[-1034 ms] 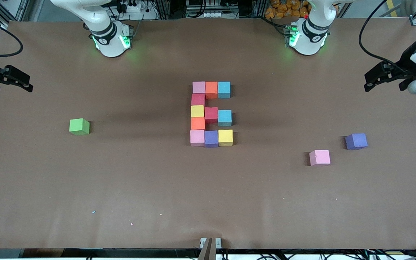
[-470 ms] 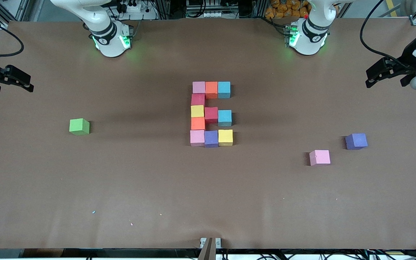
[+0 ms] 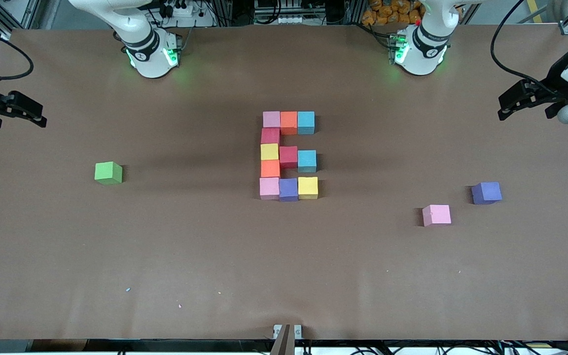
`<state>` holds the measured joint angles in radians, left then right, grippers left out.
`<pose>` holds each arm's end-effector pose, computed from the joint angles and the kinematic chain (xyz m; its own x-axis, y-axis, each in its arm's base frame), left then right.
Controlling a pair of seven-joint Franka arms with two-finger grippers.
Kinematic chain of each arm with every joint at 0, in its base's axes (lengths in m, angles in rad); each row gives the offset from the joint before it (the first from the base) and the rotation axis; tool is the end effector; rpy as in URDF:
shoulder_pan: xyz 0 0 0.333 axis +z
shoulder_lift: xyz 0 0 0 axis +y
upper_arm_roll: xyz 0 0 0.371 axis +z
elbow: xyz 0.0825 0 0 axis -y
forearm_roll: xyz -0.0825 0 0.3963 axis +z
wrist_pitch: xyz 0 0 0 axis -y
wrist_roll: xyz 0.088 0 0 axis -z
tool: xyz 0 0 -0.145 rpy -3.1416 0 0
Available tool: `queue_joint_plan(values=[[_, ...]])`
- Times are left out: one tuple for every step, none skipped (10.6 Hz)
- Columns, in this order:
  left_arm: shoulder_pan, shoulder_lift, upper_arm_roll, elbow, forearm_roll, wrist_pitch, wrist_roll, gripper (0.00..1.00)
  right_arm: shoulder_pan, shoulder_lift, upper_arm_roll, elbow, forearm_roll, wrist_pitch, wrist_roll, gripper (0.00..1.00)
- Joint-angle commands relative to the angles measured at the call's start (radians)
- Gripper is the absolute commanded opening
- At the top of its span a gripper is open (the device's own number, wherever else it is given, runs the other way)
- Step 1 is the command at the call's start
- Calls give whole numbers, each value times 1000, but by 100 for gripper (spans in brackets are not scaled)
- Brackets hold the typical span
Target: Arrange 11 blocks into digit 3
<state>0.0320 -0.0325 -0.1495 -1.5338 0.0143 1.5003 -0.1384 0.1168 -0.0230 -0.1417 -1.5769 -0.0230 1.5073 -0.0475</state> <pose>0.5443 -0.0637 0.6710 0.9998 0.0220 0.0013 0.0220 -0.9996 -0.0191 0.5497 -0.0181 0.6459 0.9986 0.0213 -0.0477 0.0222 -0.9996 0.0175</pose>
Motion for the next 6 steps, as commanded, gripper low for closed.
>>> queue_joint_plan(values=[[-6, -1, 11, -3, -19, -5, 8, 100, 9, 18, -7, 31, 0, -9, -3, 100], [-6, 2, 11, -2, -19, -5, 10, 100, 7, 18, -7, 37, 0, -9, -3, 100], [-6, 2, 11, -2, -19, -5, 11, 100, 6, 24, -7, 41, -2, -9, -5, 100], [-7, 3, 11, 0, -17, -5, 13, 100, 4, 26, -7, 49, 0, -9, -3, 100], [-9, 16, 13, 1, -17, -5, 11, 100, 6, 29, -7, 51, 0, -9, -3, 100], [-14, 17, 13, 3, -16, -5, 11, 100, 6, 31, -7, 52, -2, -9, -5, 100]])
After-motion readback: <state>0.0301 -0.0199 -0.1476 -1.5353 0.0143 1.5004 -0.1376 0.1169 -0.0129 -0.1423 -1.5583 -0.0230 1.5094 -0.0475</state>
